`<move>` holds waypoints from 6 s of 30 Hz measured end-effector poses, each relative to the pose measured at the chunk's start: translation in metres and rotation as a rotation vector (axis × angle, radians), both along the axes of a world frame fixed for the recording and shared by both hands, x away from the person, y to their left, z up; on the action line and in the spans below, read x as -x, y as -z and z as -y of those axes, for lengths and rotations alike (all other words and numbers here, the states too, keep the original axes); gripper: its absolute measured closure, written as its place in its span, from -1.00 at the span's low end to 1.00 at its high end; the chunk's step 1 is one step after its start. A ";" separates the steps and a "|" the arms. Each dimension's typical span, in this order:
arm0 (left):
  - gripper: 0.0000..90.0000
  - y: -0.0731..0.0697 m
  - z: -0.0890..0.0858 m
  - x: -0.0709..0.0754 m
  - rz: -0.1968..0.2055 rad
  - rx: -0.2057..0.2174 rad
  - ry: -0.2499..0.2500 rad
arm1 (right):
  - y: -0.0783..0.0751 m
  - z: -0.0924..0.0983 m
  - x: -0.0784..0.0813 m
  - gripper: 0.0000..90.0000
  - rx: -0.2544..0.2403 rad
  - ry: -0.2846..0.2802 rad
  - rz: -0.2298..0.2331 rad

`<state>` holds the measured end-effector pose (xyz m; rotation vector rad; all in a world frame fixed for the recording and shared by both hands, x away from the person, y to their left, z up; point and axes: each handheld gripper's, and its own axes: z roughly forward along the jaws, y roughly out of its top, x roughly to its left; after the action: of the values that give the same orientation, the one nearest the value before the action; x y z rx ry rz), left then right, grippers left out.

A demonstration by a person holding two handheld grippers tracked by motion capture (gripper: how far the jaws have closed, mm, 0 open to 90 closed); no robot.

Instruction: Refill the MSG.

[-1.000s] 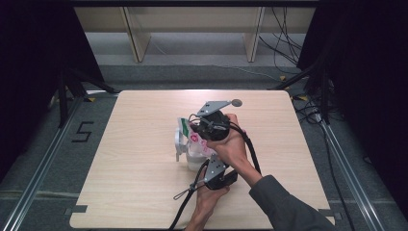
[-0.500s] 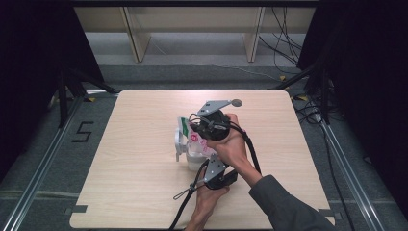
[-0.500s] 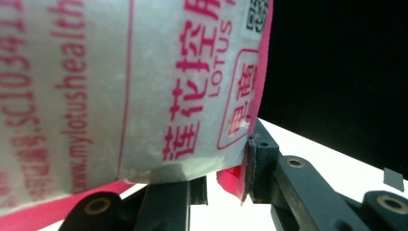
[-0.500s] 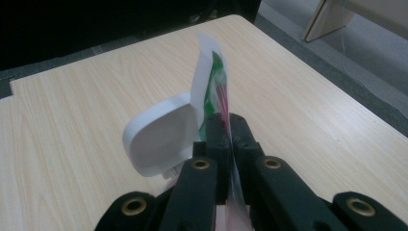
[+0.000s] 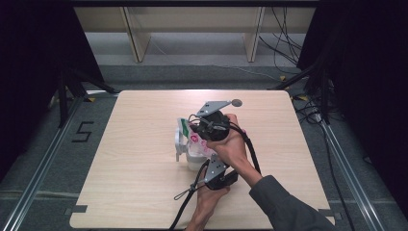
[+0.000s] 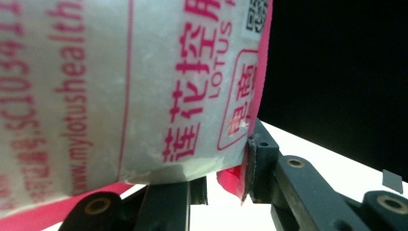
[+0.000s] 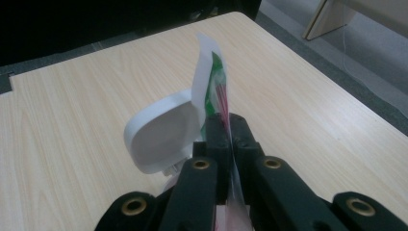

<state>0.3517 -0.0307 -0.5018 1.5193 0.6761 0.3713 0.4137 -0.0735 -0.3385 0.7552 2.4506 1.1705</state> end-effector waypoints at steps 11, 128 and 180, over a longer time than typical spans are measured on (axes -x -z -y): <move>0.64 0.001 -0.001 -0.001 -0.009 -0.006 -0.004 | 0.000 0.001 -0.002 1.00 0.003 -0.007 0.012; -0.21 -0.014 -0.080 0.039 0.033 -0.213 -0.056 | 0.071 0.210 0.067 1.00 -0.474 0.347 0.050; -0.27 -0.006 -0.106 0.044 -0.014 -0.234 -0.117 | 0.120 0.258 0.071 0.99 -0.289 0.529 0.041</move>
<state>0.3078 0.0757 -0.4960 1.7084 0.7548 0.5442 0.3427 -0.3318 -0.4584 1.3429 1.8851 1.3054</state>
